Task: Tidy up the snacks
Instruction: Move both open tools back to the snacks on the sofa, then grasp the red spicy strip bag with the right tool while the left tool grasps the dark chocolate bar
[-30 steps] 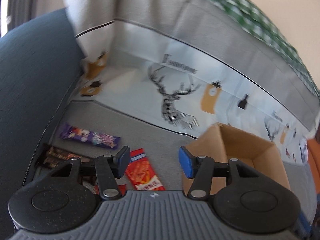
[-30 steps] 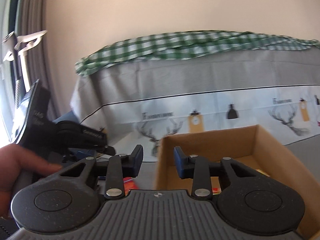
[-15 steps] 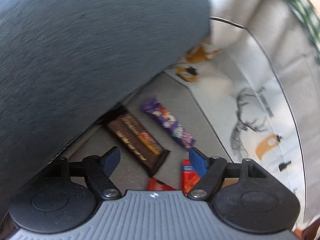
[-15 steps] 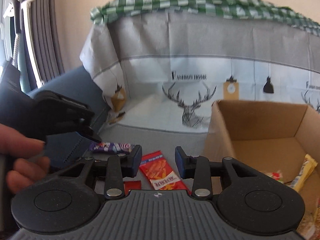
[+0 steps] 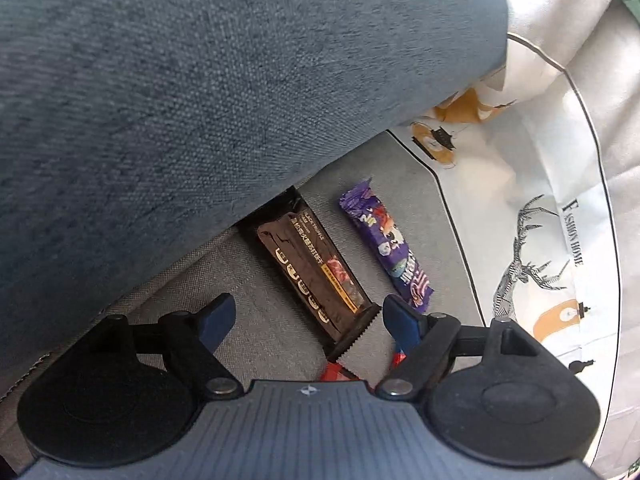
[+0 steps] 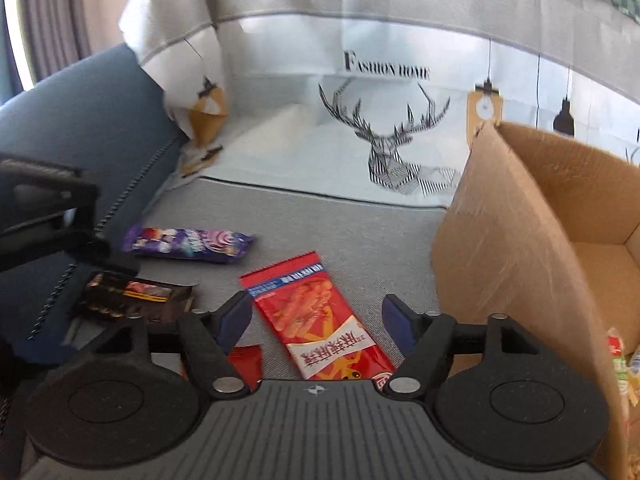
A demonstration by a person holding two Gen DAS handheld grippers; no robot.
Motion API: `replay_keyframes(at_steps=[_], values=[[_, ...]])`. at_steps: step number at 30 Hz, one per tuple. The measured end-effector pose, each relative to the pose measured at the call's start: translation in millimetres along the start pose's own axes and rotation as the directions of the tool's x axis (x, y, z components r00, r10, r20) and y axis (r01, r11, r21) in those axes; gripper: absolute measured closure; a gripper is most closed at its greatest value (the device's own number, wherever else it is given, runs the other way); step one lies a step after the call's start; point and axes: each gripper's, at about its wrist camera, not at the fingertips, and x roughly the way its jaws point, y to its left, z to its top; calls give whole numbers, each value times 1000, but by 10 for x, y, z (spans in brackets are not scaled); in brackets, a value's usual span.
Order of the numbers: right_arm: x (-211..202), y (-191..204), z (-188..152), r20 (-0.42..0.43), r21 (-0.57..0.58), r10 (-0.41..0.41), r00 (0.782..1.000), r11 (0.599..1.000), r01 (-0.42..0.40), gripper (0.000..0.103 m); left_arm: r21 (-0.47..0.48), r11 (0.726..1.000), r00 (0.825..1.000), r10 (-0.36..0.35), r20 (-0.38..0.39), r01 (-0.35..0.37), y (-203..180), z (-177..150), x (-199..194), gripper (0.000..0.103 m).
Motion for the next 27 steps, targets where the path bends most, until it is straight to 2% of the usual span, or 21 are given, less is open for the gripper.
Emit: replay_keyframes(at_steps=[7,11,16,21,27], values=[[336,-163,-45,-133,91,29,991,996,-17,25,-26,999,1000,27,-2,-27,19,40,127,18],[354,-152,-68,-142,89,34,989,996,-22,25,-14,999,999,41,23,-41,-7,60,160,18],[312,-143,-85,-134,58,58,989,997,-51,48,20,998,996,67,53,-68,-80,52,197,17],[246,-114,-94,-126,35,98,987,995,-94,54,75,992,992,97,82,-103,-203,21,242,17],[101,-121,-69,-105,55,113,988,993,-108,56,168,974,984,134,116,-153,-364,-13,320,19]])
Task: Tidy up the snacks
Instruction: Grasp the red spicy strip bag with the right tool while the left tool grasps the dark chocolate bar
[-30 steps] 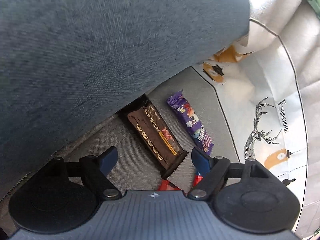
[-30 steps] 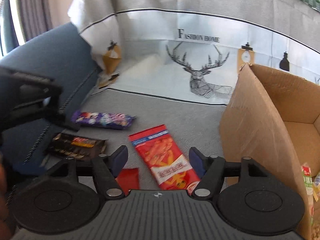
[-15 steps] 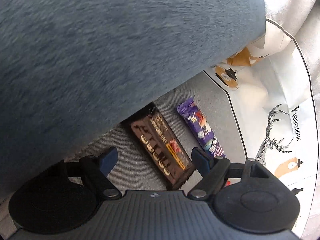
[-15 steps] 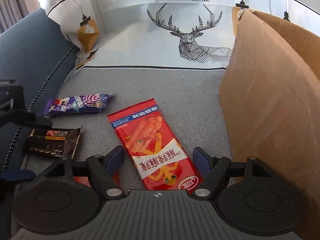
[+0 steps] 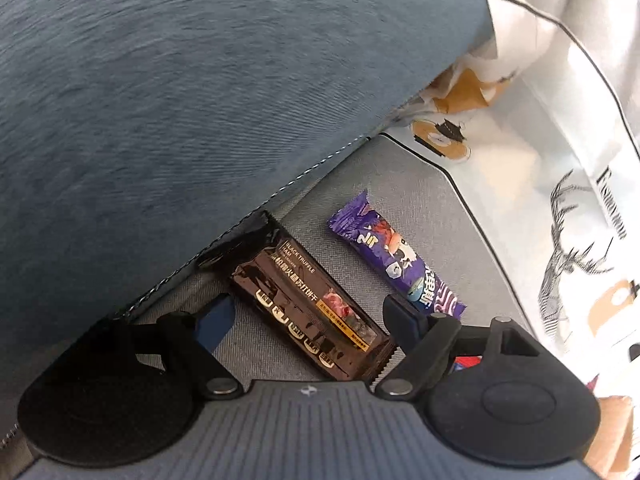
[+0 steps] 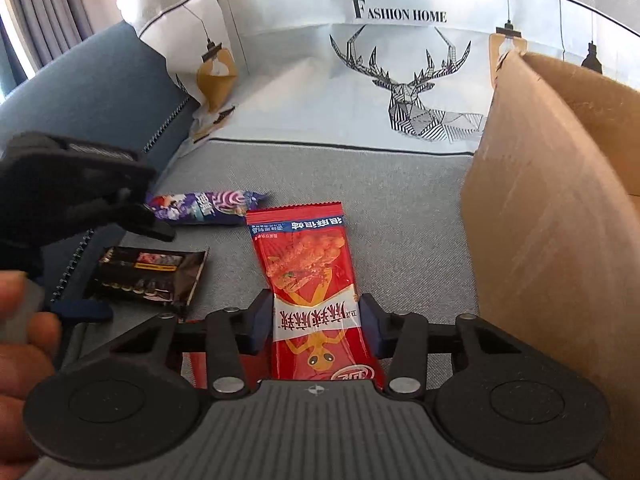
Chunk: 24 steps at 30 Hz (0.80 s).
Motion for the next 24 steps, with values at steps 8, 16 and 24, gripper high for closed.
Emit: replay_keyframes(at_steps=[8,16,24], values=[[-270,51,-77,18,-49,-5,1000,999,6,56,187,980,997,57,53,-66,-259,-96,77,36],[-667,45,-355,21,-94,0,1000,996,2,56,309,951,999,13,38,-24,-206,-204,0,62],[-1188,95,-703,21,-131,69,997,989,-65,56,426,903,999,-44,-21,49,58,-522,-299,64]])
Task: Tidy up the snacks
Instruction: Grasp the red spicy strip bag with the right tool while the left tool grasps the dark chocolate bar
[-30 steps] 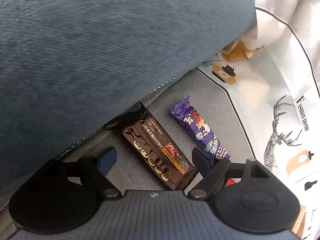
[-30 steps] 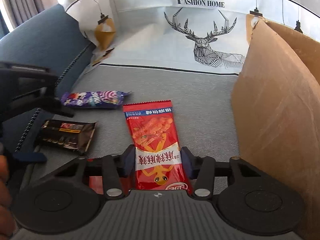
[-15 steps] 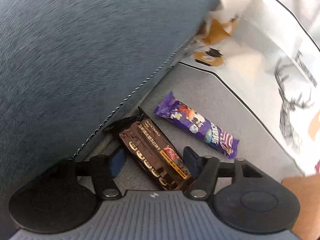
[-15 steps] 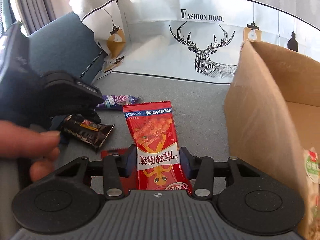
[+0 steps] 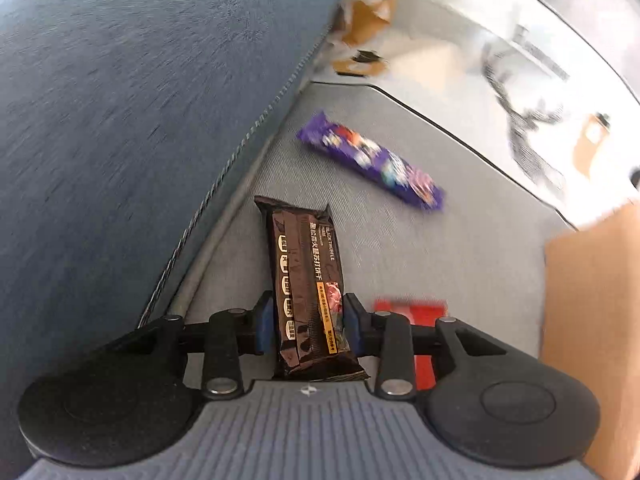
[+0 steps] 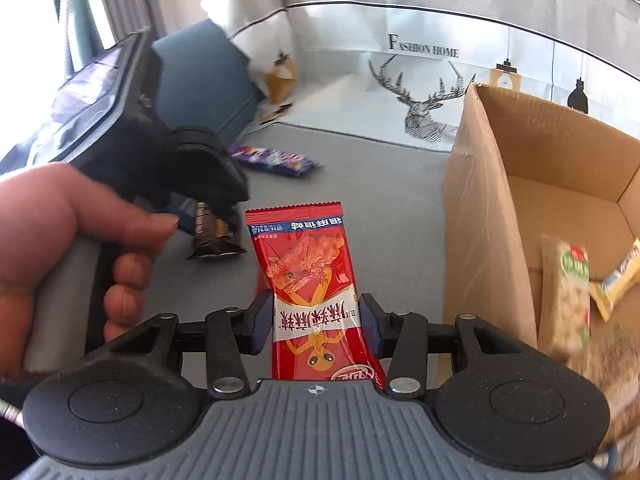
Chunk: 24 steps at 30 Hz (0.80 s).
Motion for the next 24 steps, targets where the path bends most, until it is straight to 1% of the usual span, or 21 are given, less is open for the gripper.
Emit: replay_keyframes(at_steps=[4,6,9,11,14,15,19,20,21,24], values=[[-242,73,-231,-22,4,40,999,999,-40,56,76,996,999,-41,35,39,72,-293,-320,65],[-331,105,-351,-35,4,54,998,999,-54,56,122,991,997,-61,38,56,92,-440,-439,66],[-383,157,-524,-69,-7,69,995,998,-69,55,128,983,991,-134,18,130,155,-548,-522,67],[-352,194,-603,-90,-29,58,994,998,-61,55,155,980,992,-123,-10,123,170,-612,-525,68],[-287,202,-668,-109,-39,36,993,998,-41,55,155,981,992,-112,-64,120,193,-649,-454,73],[-260,192,-677,-116,-33,28,993,999,-32,55,160,980,991,-108,-76,119,188,-658,-436,73],[-145,144,-699,-144,1,17,989,1000,-17,55,169,982,994,-70,-86,84,209,-697,-417,73],[-115,145,-706,-153,4,16,988,1000,-15,54,152,985,994,-69,-85,81,236,-684,-412,68],[-82,149,-717,-162,4,16,987,1000,-15,54,127,988,994,-73,-82,83,272,-670,-414,61],[-16,150,-733,-175,1,15,985,1000,-15,51,59,994,994,-94,-51,97,340,-620,-432,45]])
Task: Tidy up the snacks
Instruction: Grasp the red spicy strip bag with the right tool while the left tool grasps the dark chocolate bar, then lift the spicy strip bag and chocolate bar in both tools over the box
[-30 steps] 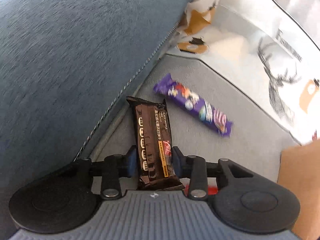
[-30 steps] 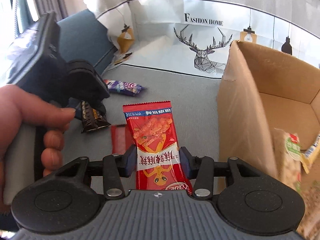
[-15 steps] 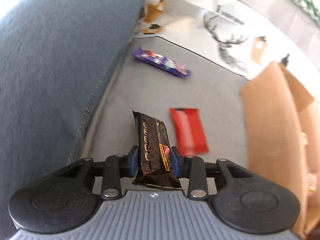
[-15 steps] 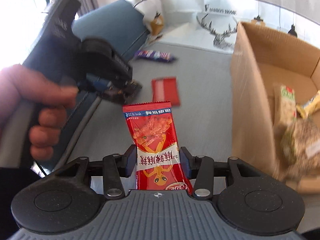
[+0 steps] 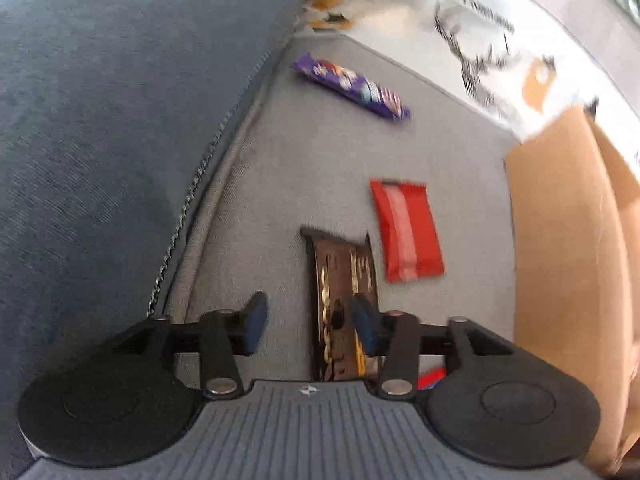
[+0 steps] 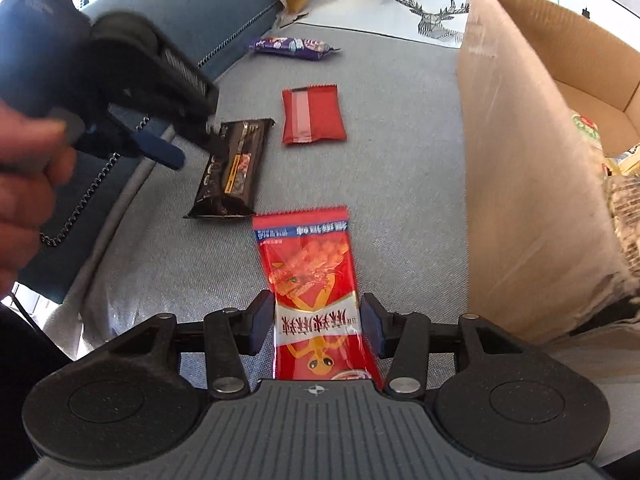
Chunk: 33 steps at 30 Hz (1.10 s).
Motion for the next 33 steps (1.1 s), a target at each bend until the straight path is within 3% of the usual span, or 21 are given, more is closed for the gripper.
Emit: replay_keyframes(at_steps=[3,5,9,13,17,20,26,30,33], values=[[10,3,14,9,-9,-4,1000,1000,4,50,14,1000,1000,-18,-8,18,-72,11,19,37],[24,-12,20,5,-9,0,1000,1000,0,47,49,999,1000,6,-17,-6,-164,13,52,35],[91,0,29,-19,-24,-1,1000,1000,1,43,83,995,998,51,-38,-48,-270,22,132,35],[110,51,42,-8,-64,-10,1000,998,10,32,122,990,996,75,-46,-69,-357,10,206,35],[131,63,67,8,-86,-34,999,996,35,31,165,982,993,104,-48,-95,-416,-20,255,35],[160,44,80,-4,-70,-18,1000,997,18,34,192,975,991,126,-43,-115,-454,-38,279,35],[165,118,60,-2,-129,-14,1000,992,13,53,251,958,988,154,-29,-142,-508,-74,301,36],[122,97,55,12,-112,-14,1000,994,15,55,279,949,987,159,-8,-150,-527,-71,276,60],[85,70,74,38,-95,-27,999,995,31,55,267,952,987,160,-7,-153,-506,-53,267,60]])
